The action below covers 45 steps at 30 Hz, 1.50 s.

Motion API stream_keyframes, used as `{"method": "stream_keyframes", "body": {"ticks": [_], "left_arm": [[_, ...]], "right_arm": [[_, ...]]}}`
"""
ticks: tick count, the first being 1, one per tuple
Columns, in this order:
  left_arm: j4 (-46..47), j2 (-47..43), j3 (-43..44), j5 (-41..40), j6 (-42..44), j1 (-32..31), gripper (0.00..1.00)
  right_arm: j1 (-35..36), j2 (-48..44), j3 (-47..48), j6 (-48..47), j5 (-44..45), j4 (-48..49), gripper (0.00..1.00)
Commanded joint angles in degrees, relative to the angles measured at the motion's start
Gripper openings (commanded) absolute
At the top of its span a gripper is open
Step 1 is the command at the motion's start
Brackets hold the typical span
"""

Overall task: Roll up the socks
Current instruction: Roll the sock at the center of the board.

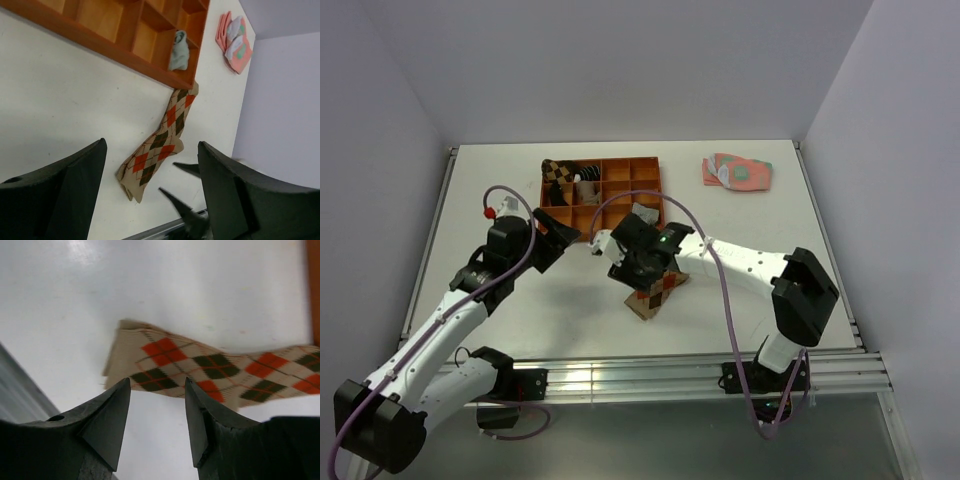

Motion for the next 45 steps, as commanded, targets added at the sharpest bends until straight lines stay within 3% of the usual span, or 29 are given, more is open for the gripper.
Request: {"method": "stream_keyframes", "body": {"ticks": [1,9,33,39,45], "left_arm": [[-4.1,-0.9,7.1,0.1,5.2,0.2,0.79],[-10.9,-2.9,12.5,-3.0,8.1,0.3,0.8],[-5.4,1.3,7.3,-1.0,5.3,0.3,0.77],[-0.3,2.0,3.1,-0.2,2.9,0.3,0.77],[8.1,3.0,-2.2,1.9,0.5,0.0,0.74]], "right_arm": [[4.2,-0.9,-3.5,3.1,-0.3,1.3,0.55],[9.4,3.3,-3.6,5.1,2.9,3.3,0.54],[10.5,7.8,-11.5,4.0,0.2,8.8,0.55],[9.8,5.0,-13.4,-0.1,0.7,9.1,0.42],[3.8,0.4,-14.2,-5.0,-11.4,6.0,0.28]]}}
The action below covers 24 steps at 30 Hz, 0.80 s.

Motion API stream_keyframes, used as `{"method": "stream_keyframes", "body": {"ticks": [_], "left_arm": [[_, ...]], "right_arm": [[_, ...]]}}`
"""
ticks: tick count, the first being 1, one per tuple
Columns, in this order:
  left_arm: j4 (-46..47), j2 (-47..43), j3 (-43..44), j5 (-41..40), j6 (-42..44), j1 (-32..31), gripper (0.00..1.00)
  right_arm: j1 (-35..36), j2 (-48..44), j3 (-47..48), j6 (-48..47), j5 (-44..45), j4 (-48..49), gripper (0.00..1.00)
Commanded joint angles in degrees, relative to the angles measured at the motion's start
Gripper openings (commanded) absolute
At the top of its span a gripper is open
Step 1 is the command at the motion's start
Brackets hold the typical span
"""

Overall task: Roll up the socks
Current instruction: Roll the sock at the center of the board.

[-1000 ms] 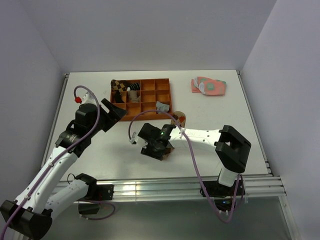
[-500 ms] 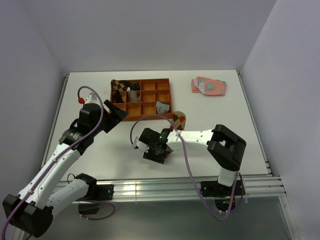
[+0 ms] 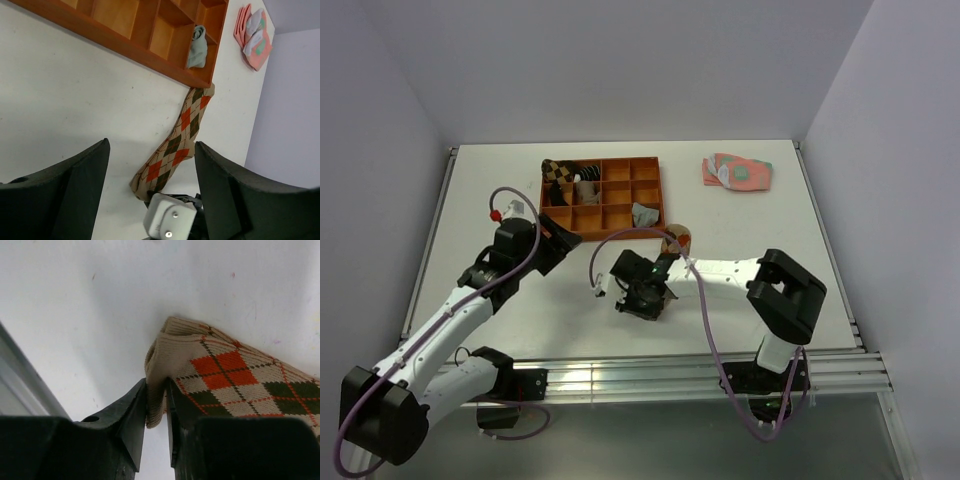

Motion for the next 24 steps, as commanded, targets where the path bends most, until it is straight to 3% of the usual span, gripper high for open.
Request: {"method": "stream_keyframes", "body": {"ticks": [1,7,13,17,19,24], "left_arm": [[8.7,0.6,-2.8,2.1,-1.9,0.0,0.73],[19.2,3.9,-6.4,0.0,-0.9,-5.2,0.66],[32.4,8.4,-10.1,-5.4,2.3,-12.8,0.54],[38.7,11.1,-13.2,-5.1,3.1,-13.8,0.49],[40.8,10.6,-14.5,-5.0,2.6,-13.8,0.49],[34.9,2.0,-14.0,-9.3,2.2,-13.8,0.5]], "right_arm": [[-3.9,-4.5,-0.8,-4.2,-10.0,-3.2,0.28],[-12.4,-7.4,-1.3,-10.9,-23.7,-8.1,0.27],[-20.5,-3.6,1.8,-18.0,-34.2,-16.9,0.24],[-22.7,-1.9,2.5,-17.7,-33.5,-17.1,0.26],[-22.5,-4.5,1.8,-16.2,-32.8,-15.4,0.35],[-16.3,-10.6,0.5,-6.8,-21.6,-8.2,0.37]]}}
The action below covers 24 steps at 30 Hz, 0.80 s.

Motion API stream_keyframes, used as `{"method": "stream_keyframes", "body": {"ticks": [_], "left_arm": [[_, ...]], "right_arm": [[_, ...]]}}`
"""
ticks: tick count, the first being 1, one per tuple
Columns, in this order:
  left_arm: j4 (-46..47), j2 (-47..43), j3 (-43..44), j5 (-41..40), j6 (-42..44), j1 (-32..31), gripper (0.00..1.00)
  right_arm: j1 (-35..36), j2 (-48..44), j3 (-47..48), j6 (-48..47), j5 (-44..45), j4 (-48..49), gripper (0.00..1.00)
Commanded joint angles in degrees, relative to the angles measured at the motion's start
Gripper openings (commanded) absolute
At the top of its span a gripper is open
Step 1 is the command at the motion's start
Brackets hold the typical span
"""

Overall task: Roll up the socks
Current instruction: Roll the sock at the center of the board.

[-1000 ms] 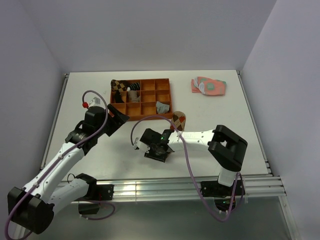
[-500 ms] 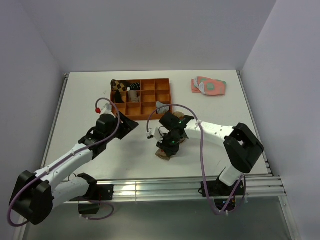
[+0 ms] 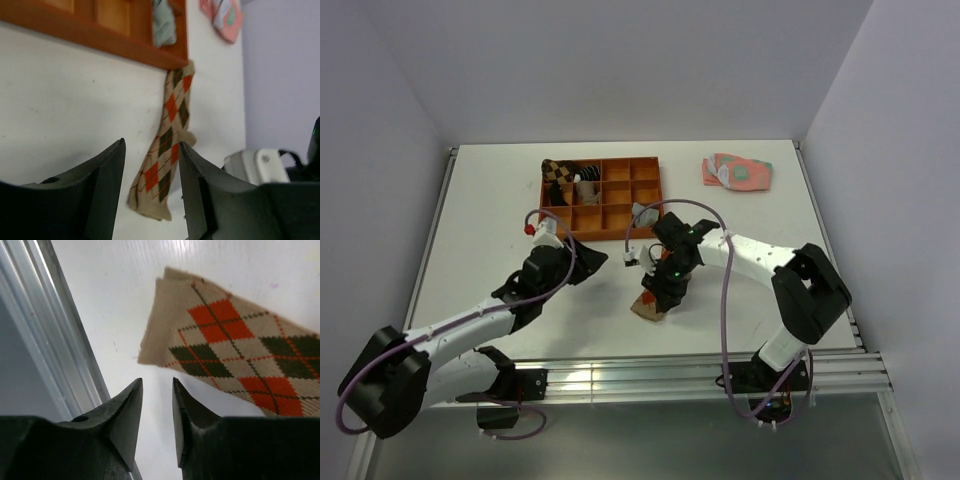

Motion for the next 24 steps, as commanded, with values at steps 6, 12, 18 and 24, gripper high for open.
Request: {"method": "stream_keyframes", "body": {"ticks": [6,12,18,24], "left_arm": [[-20.3,-11.3,12.4,-11.0,-1.8,1.1,0.56],[-25.4,-11.9,19.2,-8.5,1.1,3.5,0.56],[-26.3,-12.9,19.7,-7.4,2.4,4.5,0.56],[-26.2,-11.5,19.8,-5.7,3.2,6.0,0.56]], "right_arm": [[15.4,-4.5,-3.4,14.2,23.1,13.7,0.45],[19.1,-0.8,-3.1,16.9,29.7,16.8,0.49],[20.1,2.3,-2.7,17.2,31.3,17.3,0.49],[22.2,2.0,-2.9,16.5,32.1,16.8,0.5]]}}
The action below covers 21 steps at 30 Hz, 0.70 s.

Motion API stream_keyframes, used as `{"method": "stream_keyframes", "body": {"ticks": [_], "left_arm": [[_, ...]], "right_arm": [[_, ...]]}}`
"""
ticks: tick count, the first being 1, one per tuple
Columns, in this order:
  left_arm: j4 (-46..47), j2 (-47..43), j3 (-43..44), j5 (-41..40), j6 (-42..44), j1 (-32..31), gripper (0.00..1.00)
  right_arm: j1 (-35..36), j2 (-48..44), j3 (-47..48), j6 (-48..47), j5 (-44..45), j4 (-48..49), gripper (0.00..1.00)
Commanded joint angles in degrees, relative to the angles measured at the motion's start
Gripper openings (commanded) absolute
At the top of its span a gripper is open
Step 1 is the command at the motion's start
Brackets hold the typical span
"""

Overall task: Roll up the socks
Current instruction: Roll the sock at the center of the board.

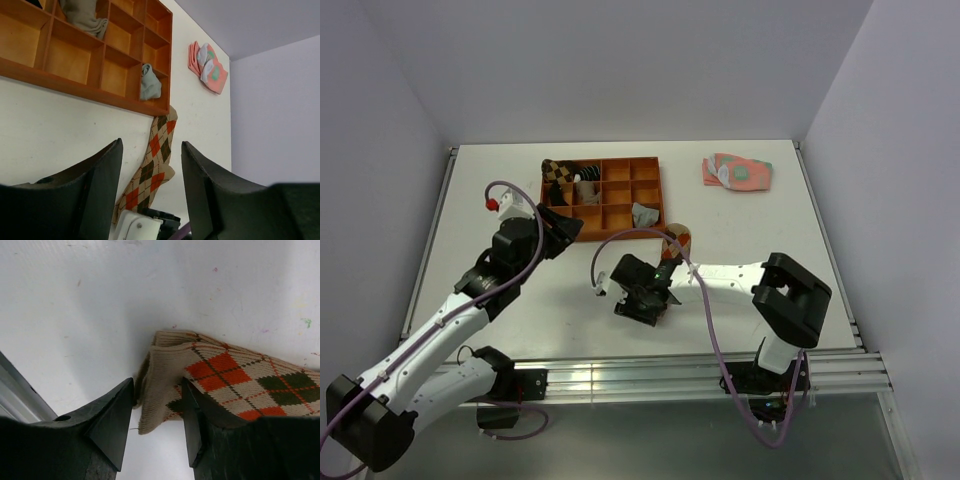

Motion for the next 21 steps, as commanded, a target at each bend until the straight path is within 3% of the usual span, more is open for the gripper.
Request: {"method": "stream_keyframes", "body": {"ticks": [1,8,21], "left_arm": [[0.2,0.6,1.8,1.9,2.1,0.8,0.56],[1.7,3.1,1.2,3.1,2.0,1.1,0.55],[4.4,5.6,0.1,4.9,1.7,1.3,0.55]], "right_arm": [[1.3,-0.8,0.0,0.4,1.8,1.3,0.51],[1.5,-1.9,0.1,0.5,0.8,-0.1,0.56],[2.7,1.3,-1.6,0.1,2.6,0.7,0.55]]}}
